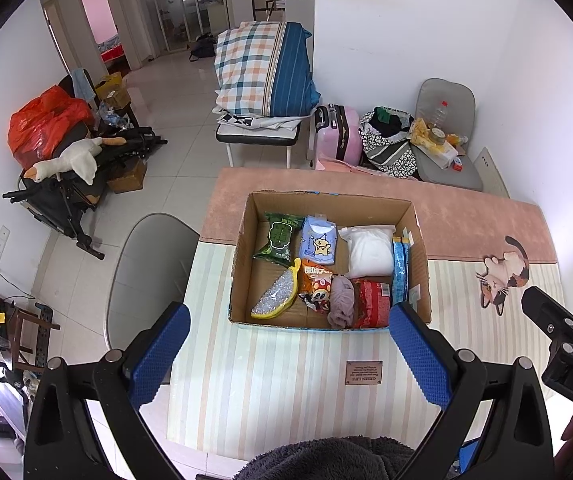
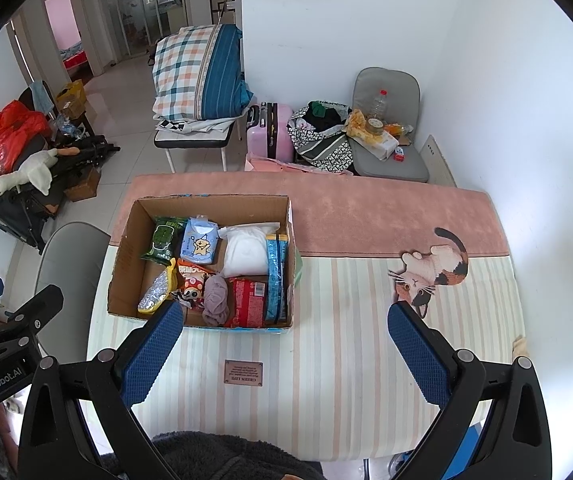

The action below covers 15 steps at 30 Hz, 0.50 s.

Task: Organize soft objects

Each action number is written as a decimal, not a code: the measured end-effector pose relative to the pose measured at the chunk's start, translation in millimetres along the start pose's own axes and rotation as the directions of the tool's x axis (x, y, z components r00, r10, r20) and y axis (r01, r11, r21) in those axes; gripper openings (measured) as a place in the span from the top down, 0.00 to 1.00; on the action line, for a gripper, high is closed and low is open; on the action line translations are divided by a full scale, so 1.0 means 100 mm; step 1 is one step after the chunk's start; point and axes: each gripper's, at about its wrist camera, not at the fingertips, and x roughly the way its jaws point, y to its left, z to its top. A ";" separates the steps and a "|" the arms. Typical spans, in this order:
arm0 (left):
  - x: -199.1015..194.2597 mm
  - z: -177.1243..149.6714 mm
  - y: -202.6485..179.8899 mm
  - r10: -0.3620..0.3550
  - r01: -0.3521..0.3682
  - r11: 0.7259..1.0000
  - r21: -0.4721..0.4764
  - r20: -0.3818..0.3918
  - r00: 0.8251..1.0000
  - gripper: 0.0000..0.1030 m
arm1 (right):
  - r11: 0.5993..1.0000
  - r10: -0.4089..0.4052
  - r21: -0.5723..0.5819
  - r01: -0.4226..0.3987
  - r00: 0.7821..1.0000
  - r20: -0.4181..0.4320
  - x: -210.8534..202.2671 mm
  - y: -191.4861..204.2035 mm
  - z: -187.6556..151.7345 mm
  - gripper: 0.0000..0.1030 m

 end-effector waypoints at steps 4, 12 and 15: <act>0.00 0.00 0.00 -0.001 0.001 1.000 0.001 -0.001 1.000 0.01 | 1.000 0.001 0.003 -0.001 1.000 -0.001 -0.01 0.01 0.00 0.00; 0.00 -0.01 0.00 0.000 0.000 1.000 0.001 0.000 1.000 0.01 | 1.000 0.001 0.003 -0.001 1.000 -0.001 -0.01 0.02 -0.01 0.00; 0.00 -0.01 0.00 0.000 0.000 1.000 -0.001 0.000 1.000 0.01 | 1.000 0.000 0.002 0.000 1.000 0.000 -0.02 0.01 0.00 0.00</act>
